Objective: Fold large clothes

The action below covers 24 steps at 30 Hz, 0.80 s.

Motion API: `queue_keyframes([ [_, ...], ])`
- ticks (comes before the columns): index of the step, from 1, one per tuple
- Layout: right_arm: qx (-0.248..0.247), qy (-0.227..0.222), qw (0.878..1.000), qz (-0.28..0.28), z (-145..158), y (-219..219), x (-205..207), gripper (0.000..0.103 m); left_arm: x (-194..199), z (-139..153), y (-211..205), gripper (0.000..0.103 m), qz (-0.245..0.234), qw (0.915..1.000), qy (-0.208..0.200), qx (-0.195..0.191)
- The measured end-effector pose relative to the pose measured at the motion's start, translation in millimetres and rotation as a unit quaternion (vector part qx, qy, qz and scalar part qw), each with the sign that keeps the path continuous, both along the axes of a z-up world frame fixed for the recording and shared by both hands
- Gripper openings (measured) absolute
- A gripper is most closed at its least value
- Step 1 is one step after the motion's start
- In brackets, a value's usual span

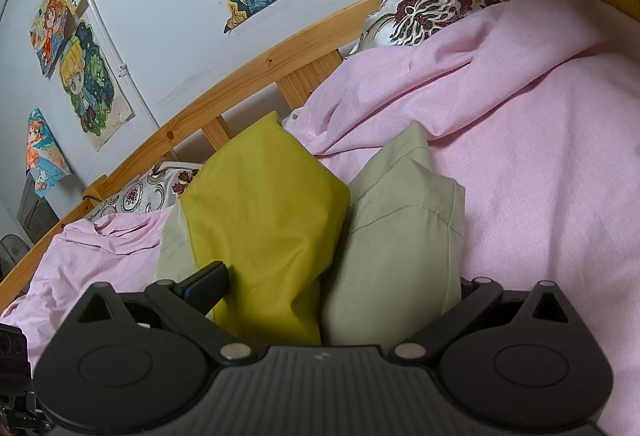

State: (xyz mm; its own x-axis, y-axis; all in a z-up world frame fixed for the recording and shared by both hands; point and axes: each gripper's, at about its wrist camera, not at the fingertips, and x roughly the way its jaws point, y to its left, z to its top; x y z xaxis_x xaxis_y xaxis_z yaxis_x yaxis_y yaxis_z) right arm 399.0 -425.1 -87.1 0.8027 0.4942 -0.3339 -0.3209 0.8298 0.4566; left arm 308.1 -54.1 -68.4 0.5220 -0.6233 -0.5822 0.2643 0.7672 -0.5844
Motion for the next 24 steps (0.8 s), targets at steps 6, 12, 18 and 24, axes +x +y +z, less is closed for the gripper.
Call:
queue_keyframes([
  [6, 0.000, 0.000, 1.000, 0.000, 0, 0, 1, 0.102, 0, 0, 0, 0.102, 0.000, 1.0000, 0.000, 0.000],
  [12, -0.004, -0.001, 1.000, 0.000, 0, 0, 1, 0.102, 0, 0, 0, 0.102, -0.001, 1.0000, 0.002, 0.000],
  [18, -0.016, 0.012, 1.000, 0.001, 6, 2, 7, 0.103, 8, 0, 1, 0.102, -0.004, 0.9997, 0.021, -0.006],
  [24, -0.076, 0.021, 0.997, -0.011, 16, 19, 4, 0.099, 14, 1, -1, 0.098, -0.010, 0.9991, 0.042, -0.003],
])
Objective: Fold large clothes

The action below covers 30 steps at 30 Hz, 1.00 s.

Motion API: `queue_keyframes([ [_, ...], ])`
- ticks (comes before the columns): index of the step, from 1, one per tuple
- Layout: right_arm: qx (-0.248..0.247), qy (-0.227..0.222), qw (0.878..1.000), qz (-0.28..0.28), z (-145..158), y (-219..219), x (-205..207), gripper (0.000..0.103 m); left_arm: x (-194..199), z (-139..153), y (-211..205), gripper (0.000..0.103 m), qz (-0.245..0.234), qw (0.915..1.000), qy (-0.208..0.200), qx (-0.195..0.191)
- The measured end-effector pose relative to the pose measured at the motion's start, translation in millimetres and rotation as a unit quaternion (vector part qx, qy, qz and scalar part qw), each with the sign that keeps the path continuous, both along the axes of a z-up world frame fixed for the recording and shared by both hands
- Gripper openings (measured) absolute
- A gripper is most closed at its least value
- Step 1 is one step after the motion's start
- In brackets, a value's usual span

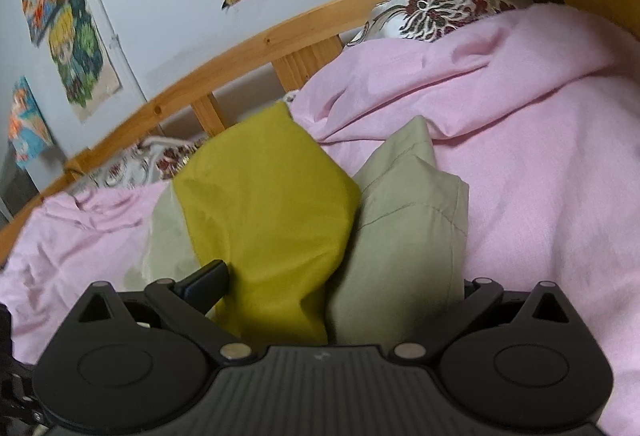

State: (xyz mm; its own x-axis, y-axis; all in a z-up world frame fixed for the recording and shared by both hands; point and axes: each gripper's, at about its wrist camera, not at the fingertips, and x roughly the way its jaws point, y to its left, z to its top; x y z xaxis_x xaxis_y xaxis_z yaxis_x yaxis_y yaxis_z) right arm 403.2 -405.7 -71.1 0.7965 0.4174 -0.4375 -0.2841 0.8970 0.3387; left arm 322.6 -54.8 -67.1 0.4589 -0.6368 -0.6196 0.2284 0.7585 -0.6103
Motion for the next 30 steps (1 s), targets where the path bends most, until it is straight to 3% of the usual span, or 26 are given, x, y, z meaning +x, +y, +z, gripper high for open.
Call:
queue_keyframes([
  [1, -0.007, 0.000, 1.000, 0.000, 2, 2, -2, 0.097, 1, 1, 0, 0.094, -0.001, 1.0000, 0.004, -0.008],
  [4, -0.027, -0.005, 1.000, 0.001, 10, 8, -9, 0.072, 3, 4, 1, 0.082, 0.004, 0.9998, 0.013, -0.015],
  [8, -0.033, -0.003, 0.999, -0.014, 21, 13, -16, 0.022, 1, 14, -2, 0.064, 0.005, 1.0000, 0.003, 0.003],
  [9, -0.031, -0.005, 0.999, -0.013, 24, 14, -18, 0.015, 0, 18, -2, 0.059, 0.005, 1.0000, -0.002, 0.003],
  [12, -0.030, -0.024, 0.999, -0.018, 39, 24, -28, 0.011, 0, 28, 2, 0.049, 0.005, 1.0000, -0.001, -0.005],
  [15, 0.010, -0.052, 0.999, -0.012, 63, 29, -38, 0.010, 1, 41, 14, 0.047, 0.011, 0.9998, 0.003, -0.019],
  [20, 0.035, -0.080, 0.996, 0.020, 99, 59, -35, 0.010, 4, 69, 55, 0.047, 0.022, 0.9993, 0.003, -0.031],
  [25, 0.060, -0.099, 0.992, 0.060, 110, 112, -9, 0.010, 10, 99, 105, 0.047, 0.045, 0.9986, -0.021, 0.015],
  [30, 0.086, -0.097, 0.988, 0.080, 97, 161, 30, 0.010, 22, 115, 155, 0.047, 0.072, 0.9940, -0.038, 0.073],
])
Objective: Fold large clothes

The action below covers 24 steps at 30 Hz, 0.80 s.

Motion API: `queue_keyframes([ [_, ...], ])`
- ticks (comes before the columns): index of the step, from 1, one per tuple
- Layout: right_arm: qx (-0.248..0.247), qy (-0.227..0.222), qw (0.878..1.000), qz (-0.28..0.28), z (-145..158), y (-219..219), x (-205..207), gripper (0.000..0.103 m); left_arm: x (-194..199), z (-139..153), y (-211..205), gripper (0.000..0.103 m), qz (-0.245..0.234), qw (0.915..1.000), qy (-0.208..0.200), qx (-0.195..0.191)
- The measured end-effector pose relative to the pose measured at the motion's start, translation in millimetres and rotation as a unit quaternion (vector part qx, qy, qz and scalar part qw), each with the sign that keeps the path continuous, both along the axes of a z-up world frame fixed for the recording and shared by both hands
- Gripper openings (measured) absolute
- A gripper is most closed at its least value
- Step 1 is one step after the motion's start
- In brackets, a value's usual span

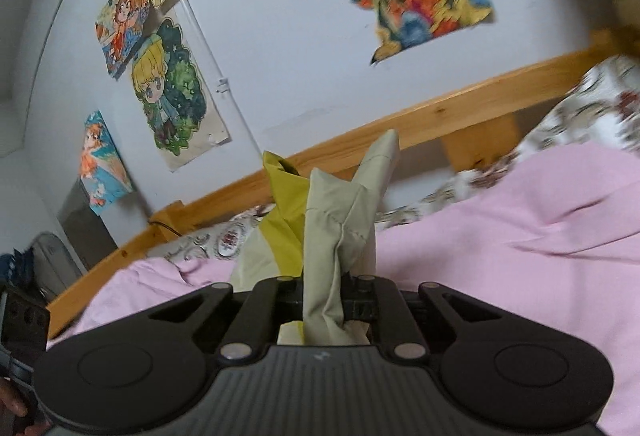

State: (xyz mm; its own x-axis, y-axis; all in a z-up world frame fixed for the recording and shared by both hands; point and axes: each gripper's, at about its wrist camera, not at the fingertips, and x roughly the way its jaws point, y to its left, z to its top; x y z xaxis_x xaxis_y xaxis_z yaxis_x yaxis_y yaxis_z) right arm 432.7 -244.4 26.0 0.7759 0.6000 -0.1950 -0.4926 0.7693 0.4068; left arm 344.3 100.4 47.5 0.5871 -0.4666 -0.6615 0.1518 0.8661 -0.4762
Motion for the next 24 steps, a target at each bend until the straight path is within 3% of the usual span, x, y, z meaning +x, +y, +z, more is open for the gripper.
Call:
queue_keyframes([
  [3, -0.016, 0.027, 0.999, -0.003, -21, 19, 28, 0.010, 12, -12, 21, 0.048, 0.012, 0.9997, 0.008, 0.020],
  [5, -0.059, 0.044, 0.997, -0.014, -40, 29, 43, 0.012, 18, -28, 25, 0.050, 0.017, 0.9993, 0.020, 0.027],
  [7, -0.097, 0.045, 0.994, -0.022, -55, 34, 48, 0.019, 18, -45, 25, 0.054, 0.027, 0.9989, 0.023, 0.031],
  [11, -0.094, 0.041, 0.994, -0.029, -64, 24, 49, 0.041, 11, -55, 13, 0.066, 0.034, 0.9971, 0.001, 0.068],
  [17, -0.121, 0.024, 0.992, -0.040, -58, 15, 40, 0.066, 13, -57, 3, 0.082, 0.060, 0.9953, 0.017, 0.074],
  [20, -0.149, 0.012, 0.987, -0.057, -54, 13, 27, 0.086, 14, -58, -3, 0.090, 0.078, 0.9930, 0.025, 0.085],
  [24, -0.171, -0.014, 0.983, -0.068, -48, 10, 9, 0.097, 12, -53, -7, 0.094, 0.098, 0.9895, 0.033, 0.101],
])
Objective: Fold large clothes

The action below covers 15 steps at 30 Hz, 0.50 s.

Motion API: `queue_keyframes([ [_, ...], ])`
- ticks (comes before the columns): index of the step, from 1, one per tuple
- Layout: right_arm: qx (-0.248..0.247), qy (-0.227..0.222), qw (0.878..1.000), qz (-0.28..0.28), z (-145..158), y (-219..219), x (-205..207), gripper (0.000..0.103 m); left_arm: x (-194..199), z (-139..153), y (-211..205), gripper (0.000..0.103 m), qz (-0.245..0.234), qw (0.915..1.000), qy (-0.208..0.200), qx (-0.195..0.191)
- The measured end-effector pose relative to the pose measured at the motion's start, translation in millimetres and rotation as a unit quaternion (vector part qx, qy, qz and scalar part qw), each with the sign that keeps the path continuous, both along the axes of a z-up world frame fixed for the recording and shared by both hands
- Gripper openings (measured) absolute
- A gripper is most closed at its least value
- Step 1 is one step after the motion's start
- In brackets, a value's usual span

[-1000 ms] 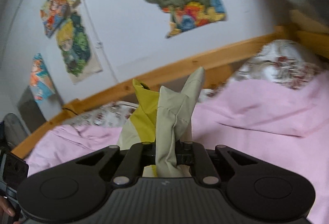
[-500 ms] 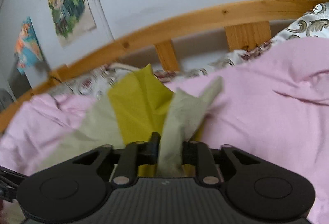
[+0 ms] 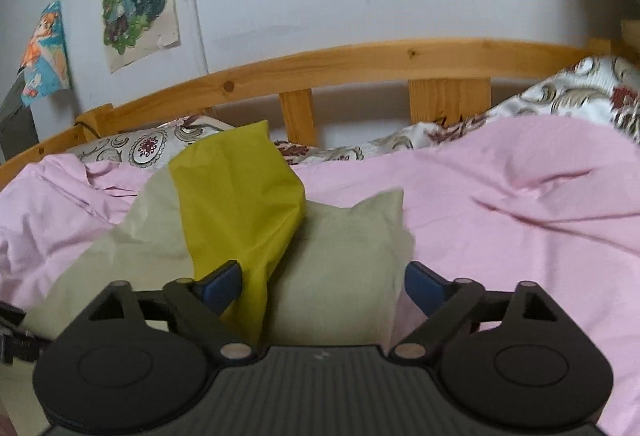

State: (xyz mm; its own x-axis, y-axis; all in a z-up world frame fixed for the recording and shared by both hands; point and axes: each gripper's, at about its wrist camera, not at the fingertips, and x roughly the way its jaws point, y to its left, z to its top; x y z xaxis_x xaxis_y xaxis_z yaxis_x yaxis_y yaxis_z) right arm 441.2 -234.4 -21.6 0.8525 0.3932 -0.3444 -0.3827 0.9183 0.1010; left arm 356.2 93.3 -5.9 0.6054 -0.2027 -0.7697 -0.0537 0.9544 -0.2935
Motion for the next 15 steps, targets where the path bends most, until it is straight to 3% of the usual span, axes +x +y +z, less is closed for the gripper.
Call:
queue_keyframes([
  [7, 0.007, -0.044, 0.999, -0.019, 14, -2, -42, 0.103, -23, 25, -9, 0.094, 0.034, 0.9987, -0.027, 0.024],
  [10, 0.016, -0.065, 0.997, -0.027, 24, -2, -66, 0.103, -42, 43, -11, 0.099, 0.035, 0.9976, -0.056, 0.022],
  [15, 0.040, -0.099, 0.994, -0.027, 45, -2, -113, 0.103, -79, 80, -25, 0.102, 0.032, 0.9920, -0.109, 0.054],
])
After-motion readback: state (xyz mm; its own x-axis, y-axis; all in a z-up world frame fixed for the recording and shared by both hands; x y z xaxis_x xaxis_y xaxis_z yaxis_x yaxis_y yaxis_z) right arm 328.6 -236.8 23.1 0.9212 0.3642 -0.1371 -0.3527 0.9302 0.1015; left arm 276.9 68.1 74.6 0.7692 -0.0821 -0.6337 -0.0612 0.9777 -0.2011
